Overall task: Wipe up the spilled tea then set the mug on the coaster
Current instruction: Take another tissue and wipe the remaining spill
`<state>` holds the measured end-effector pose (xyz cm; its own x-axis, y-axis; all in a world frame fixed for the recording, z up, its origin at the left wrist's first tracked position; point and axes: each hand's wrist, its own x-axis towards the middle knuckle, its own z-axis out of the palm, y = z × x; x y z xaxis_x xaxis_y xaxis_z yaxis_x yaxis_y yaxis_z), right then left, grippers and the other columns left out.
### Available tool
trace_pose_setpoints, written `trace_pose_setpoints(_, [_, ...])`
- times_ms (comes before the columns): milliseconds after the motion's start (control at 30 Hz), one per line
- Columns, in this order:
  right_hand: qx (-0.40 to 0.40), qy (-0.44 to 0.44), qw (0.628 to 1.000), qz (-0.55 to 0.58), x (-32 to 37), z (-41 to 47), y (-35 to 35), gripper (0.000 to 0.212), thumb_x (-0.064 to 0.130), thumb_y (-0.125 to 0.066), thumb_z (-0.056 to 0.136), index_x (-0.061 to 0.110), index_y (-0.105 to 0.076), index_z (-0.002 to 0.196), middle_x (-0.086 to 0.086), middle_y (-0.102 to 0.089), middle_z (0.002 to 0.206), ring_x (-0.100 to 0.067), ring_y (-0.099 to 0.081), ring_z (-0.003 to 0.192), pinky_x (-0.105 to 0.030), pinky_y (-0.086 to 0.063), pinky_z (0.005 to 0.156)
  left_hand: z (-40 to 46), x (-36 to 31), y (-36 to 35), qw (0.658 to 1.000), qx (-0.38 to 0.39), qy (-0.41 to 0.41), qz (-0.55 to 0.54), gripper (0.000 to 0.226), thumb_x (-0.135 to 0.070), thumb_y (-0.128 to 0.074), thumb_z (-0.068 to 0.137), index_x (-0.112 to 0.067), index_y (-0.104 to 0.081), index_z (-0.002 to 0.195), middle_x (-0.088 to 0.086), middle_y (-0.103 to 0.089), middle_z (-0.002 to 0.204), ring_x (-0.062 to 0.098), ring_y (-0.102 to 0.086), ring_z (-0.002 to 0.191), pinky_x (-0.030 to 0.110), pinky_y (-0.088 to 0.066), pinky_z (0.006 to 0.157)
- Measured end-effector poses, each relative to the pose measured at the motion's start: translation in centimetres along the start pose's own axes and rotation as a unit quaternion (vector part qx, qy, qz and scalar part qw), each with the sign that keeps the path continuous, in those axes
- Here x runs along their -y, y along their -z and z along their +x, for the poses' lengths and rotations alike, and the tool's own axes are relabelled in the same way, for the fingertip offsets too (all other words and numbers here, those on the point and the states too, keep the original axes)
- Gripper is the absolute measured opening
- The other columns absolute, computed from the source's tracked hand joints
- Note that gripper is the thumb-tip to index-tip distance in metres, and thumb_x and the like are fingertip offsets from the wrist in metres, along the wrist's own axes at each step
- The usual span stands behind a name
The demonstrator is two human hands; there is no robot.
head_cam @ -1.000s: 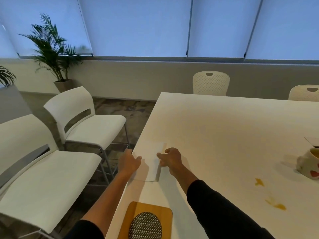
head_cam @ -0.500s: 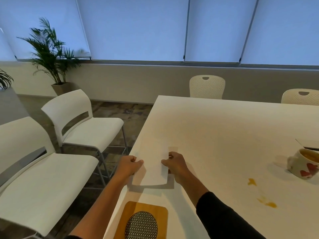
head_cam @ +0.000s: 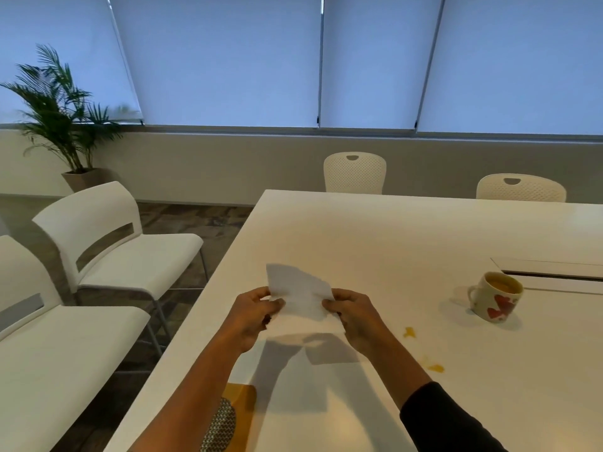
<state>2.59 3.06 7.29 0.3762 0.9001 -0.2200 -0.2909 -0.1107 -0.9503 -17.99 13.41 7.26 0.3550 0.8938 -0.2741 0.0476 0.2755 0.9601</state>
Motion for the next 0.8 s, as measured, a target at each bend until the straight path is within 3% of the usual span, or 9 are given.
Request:
trace_pose_setpoints(100, [0.0,-0.025,1.0,0.013,0.8,-0.1,3.1,0.024,-0.011,-0.067,0.087,0.003,-0.086,0.094,-0.02,-0.081,0.104,-0.035,-0.075,0.092,-0.048,-0.063,0.09,-0.4,-0.2,-2.8,0.999,0.044,-0.015,-0.008,0.024,0.002,-0.067,0.093,-0.014,-0.085,0.094,0.0,-0.081,0.086,0.03,-0.068,0.089,0.029,-0.061,0.066])
trace_pose_setpoints(200, [0.007,-0.057,0.996,0.062,1.2,0.1,6.1,0.025,-0.009,-0.064,0.079,-0.005,-0.083,0.094,-0.02,-0.081,0.106,-0.04,-0.073,0.107,-0.046,-0.062,0.094,-0.4,-0.2,-5.8,0.998,0.054,-0.013,-0.005,0.028,0.009,-0.064,0.09,-0.009,-0.085,0.087,0.001,-0.081,0.089,0.031,-0.071,0.095,0.026,-0.06,0.064])
trace_pose_setpoints(267, [0.005,-0.063,0.986,0.152,1.1,0.6,7.8,0.03,-0.007,-0.046,0.07,-0.013,-0.076,0.077,-0.03,-0.078,0.109,-0.049,-0.068,0.116,-0.049,-0.058,0.105,-0.4,-0.2,-7.7,0.998,0.057,-0.01,0.002,0.023,0.008,-0.067,0.088,-0.007,-0.085,0.087,0.002,-0.081,0.089,0.03,-0.073,0.093,0.028,-0.061,0.065])
trace_pose_setpoints(333, [0.003,-0.058,0.976,0.209,1.4,1.0,9.6,0.023,0.004,-0.048,0.064,-0.005,-0.069,0.06,-0.037,-0.075,0.11,-0.052,-0.067,0.113,-0.053,-0.055,0.109,-0.4,-0.2,-9.7,0.999,0.053,0.002,-0.003,0.019,0.005,-0.069,0.088,-0.006,-0.085,0.087,0.005,-0.082,0.089,0.03,-0.076,0.088,0.029,-0.061,0.066])
trace_pose_setpoints(467, [0.034,-0.042,0.992,0.112,2.4,1.5,13.4,0.034,0.024,-0.077,0.087,-0.009,-0.082,0.094,-0.024,-0.08,0.106,-0.039,-0.072,0.1,-0.047,-0.055,0.103,-0.2,0.3,-13.2,0.995,0.038,0.017,-0.086,0.033,0.002,-0.051,0.088,0.002,-0.083,0.086,0.015,-0.081,0.094,0.028,-0.08,0.081,0.031,-0.063,0.067])
trace_pose_setpoints(567, [0.037,-0.008,0.999,0.006,3.2,1.7,15.8,0.043,0.026,-0.097,0.072,0.001,-0.082,0.104,-0.022,-0.079,0.114,-0.038,-0.078,0.099,-0.049,-0.065,0.089,0.4,0.6,-15.9,0.994,0.042,0.015,-0.102,0.044,-0.017,-0.045,0.096,0.001,-0.084,0.083,0.019,-0.08,0.102,0.035,-0.073,0.097,0.037,-0.062,0.071])
trace_pose_setpoints(633, [0.04,0.018,0.999,-0.007,3.6,1.9,17.4,0.043,0.011,-0.097,0.071,0.007,-0.08,0.111,-0.022,-0.077,0.12,-0.035,-0.078,0.098,-0.046,-0.066,0.08,0.6,0.7,-18.0,0.997,0.039,0.0,-0.073,0.035,-0.027,-0.061,0.099,-0.003,-0.084,0.089,0.015,-0.079,0.105,0.035,-0.071,0.102,0.037,-0.062,0.073])
trace_pose_setpoints(700, [0.028,0.041,0.999,-0.012,4.1,2.3,18.7,0.055,0.002,-0.095,0.072,0.018,-0.077,0.121,-0.016,-0.078,0.119,-0.031,-0.078,0.1,-0.046,-0.067,0.08,1.0,0.9,-19.6,0.998,0.025,-0.063,-0.016,0.018,-0.022,-0.08,0.089,-0.014,-0.081,0.105,0.006,-0.079,0.104,0.032,-0.072,0.105,0.034,-0.063,0.074])
trace_pose_setpoints(800, [0.011,0.066,0.997,-0.029,5.1,3.6,20.8,0.07,0.001,-0.095,0.072,0.025,-0.07,0.133,-0.014,-0.08,0.111,-0.035,-0.077,0.104,-0.053,-0.066,0.088,2.0,1.2,-22.3,0.989,0.035,-0.139,0.037,0.051,-0.011,-0.086,0.082,-0.026,-0.068,0.128,0.002,-0.076,0.11,0.021,-0.074,0.102,0.034,-0.064,0.081])
